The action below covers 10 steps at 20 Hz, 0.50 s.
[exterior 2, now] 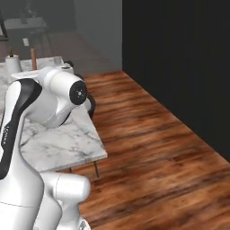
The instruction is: Take a straw from the drawer in front and place it inside the glass cup on the dining counter.
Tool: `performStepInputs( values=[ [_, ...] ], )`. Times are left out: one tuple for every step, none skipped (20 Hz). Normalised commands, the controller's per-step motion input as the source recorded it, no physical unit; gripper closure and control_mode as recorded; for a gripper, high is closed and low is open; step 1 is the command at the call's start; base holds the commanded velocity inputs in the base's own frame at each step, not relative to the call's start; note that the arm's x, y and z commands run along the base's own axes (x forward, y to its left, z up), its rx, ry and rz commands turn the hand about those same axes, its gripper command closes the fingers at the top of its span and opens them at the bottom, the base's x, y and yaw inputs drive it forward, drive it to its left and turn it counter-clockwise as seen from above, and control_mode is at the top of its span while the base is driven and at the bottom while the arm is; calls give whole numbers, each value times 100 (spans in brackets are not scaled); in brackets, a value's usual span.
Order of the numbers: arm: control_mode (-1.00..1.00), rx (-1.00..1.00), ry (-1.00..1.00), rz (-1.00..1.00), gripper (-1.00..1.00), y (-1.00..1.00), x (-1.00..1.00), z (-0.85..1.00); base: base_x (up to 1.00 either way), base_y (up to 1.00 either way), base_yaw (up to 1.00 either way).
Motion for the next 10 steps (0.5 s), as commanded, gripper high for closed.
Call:
performStepInputs(
  values=[
    [100, 0, 0, 0, 100, 0, 0, 0, 70, -100, 25],
    [100, 0, 0, 0, 100, 0, 0, 0, 70, -100, 25],
    [100, 0, 0, 0, 100, 0, 0, 0, 69, -100, 25],
    [100, 0, 0, 0, 100, 0, 0, 0, 70, -100, 25],
    [100, 0, 0, 0, 100, 0, 0, 0, 69, -100, 26],
    [100, 0, 0, 0, 100, 0, 0, 0, 69, -100, 26],
    [100, 0, 0, 0, 100, 0, 0, 0, 69, -100, 26],
    [100, 0, 0, 0, 100, 0, 0, 0, 69, -100, 27],
    [100, 0, 0, 0, 100, 0, 0, 0, 68, -100, 28],
    [100, 0, 0, 0, 100, 0, 0, 0, 66, -100, 29]
  ],
)
